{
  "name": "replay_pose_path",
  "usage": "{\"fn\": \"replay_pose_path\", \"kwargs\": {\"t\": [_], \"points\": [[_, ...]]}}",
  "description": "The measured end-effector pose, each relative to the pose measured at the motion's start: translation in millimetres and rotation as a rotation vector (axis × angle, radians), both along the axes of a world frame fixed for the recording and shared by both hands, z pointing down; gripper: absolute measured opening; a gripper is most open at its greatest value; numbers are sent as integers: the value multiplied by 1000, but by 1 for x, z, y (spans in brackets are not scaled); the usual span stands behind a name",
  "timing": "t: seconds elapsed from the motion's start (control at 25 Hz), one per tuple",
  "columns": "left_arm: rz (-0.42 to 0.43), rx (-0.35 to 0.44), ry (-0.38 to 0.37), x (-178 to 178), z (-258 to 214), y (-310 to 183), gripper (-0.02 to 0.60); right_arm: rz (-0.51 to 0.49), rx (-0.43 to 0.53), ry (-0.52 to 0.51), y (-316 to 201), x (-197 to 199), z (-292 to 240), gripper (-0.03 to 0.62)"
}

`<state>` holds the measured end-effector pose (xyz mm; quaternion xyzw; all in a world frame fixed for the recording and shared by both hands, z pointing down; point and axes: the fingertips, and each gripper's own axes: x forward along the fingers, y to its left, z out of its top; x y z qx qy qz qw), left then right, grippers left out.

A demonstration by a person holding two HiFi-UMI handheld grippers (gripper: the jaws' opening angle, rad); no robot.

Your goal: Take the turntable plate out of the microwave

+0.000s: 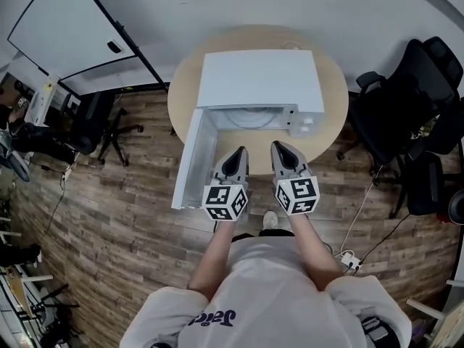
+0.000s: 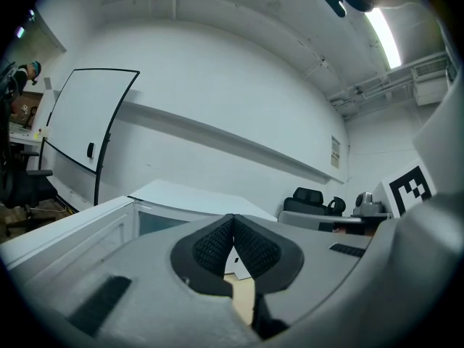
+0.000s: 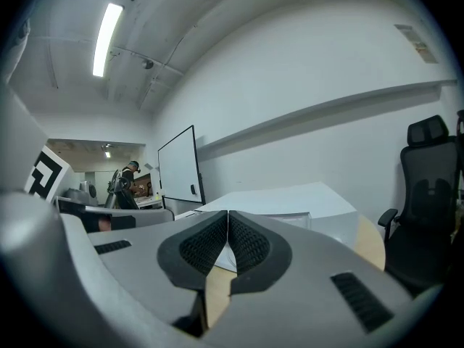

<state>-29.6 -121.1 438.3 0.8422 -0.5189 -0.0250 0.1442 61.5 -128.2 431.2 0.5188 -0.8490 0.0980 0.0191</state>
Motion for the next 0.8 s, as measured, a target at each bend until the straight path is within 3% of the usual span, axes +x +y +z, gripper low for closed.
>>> {"fn": "replay_pose_path", "kwargs": {"t": [0.44,0.8], "points": [[-54,-45,-6,11,30,-22,15,-58,-47,-7,-30,9,31,17],[-51,-94,-3,10,58,-49,15,-66,-78,5,-57,10,49,17]]}}
